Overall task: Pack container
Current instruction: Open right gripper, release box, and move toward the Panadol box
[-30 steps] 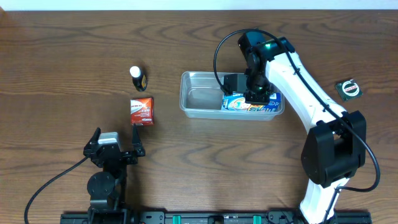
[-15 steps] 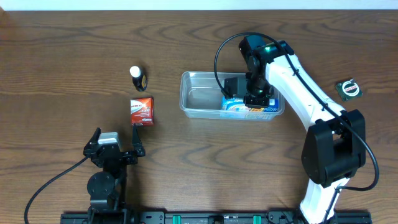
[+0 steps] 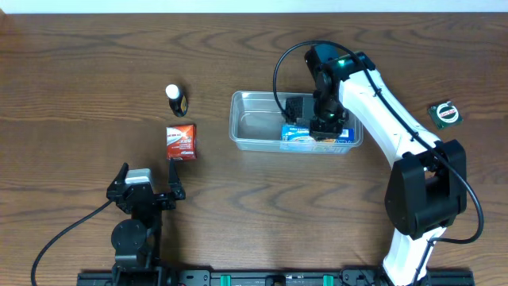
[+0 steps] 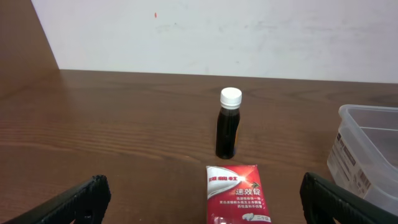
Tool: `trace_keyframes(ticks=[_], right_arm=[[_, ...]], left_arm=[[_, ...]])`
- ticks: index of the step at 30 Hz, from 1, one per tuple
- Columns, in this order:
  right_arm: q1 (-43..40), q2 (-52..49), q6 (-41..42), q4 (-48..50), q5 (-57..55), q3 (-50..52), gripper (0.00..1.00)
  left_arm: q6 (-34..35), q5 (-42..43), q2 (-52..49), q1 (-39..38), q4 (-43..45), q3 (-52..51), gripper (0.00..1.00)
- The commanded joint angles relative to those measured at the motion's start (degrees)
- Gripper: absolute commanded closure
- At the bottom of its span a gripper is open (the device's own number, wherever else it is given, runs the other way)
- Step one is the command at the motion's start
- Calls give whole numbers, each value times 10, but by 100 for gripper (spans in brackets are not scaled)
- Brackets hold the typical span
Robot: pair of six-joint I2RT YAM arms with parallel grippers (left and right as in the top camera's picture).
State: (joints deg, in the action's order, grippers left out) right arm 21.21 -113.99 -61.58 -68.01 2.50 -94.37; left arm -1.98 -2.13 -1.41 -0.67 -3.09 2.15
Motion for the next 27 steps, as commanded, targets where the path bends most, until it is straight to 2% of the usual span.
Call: trace_keyframes(ticks=[1,6,16,21,24,27], right_arm=[[-4,4,35,22,-48,0,40],[-4,5,55,60,-100,-1,39],[-10,10,113,76,-87,-29,37],[-11,19,177,74,-28,-71,37],[-11,21,225,74,-22,-95,44],[-14,20,283,75,-23,-121,42]], left_arm=[[-8,-11,-1,0,-9,-19,2],[-8,-11,-1,0,-9,-19,2],[-8,-11,0,0,-9,-19,2],[-8,-11,-1,0,-9,-19,2],[-8,-11,0,0,-9,-19,2],[-8,-11,-1,0,-9,-19,2]])
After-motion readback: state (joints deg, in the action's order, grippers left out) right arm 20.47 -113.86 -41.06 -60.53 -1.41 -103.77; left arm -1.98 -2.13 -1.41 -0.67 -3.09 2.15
